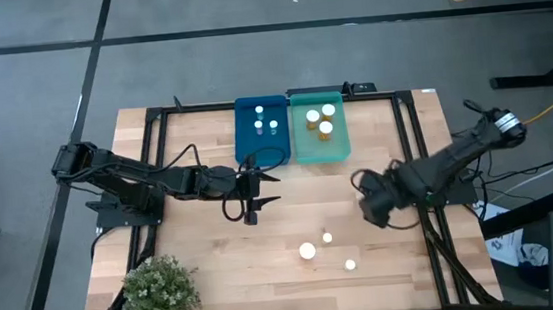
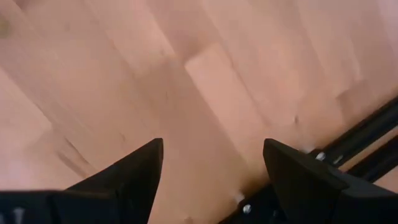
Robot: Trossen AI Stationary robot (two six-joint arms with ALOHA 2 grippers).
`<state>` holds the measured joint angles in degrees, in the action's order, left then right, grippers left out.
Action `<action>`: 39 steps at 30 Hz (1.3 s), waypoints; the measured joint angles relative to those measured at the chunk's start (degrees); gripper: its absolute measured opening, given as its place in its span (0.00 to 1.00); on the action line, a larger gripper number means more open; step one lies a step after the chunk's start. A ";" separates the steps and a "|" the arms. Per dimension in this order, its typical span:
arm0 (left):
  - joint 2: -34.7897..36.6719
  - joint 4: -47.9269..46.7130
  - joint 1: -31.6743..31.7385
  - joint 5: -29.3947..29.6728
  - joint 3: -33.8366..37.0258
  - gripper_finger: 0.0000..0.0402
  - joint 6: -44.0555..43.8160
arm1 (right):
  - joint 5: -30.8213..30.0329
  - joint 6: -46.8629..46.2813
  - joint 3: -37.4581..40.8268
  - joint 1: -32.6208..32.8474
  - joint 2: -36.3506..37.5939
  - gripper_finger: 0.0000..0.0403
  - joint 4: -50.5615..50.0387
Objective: Pick and place medicine bottles into bin by pill shape (circle, oval)
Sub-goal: Put the bottom yellow pill bottle into the blue bin
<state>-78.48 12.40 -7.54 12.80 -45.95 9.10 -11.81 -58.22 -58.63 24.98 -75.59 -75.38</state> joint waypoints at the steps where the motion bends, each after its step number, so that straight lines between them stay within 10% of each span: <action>1: 0.00 0.02 0.02 0.00 0.00 0.50 0.02 | 0.02 -1.90 1.49 1.71 0.34 0.69 0.44; 20: 0.00 0.02 0.04 0.00 0.00 0.50 0.04 | 4.68 -5.73 15.40 8.56 0.66 0.69 22.22; 30: 0.01 0.02 0.04 0.01 0.01 0.50 -0.02 | 19.45 3.01 15.30 11.00 0.66 0.69 46.00; 39: 0.00 0.02 0.04 0.02 0.00 0.50 0.02 | 13.45 -2.74 3.94 16.62 0.66 0.69 36.44</action>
<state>-78.48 12.43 -7.51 12.82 -45.95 9.13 1.64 -60.96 -54.69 41.59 -74.94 -38.93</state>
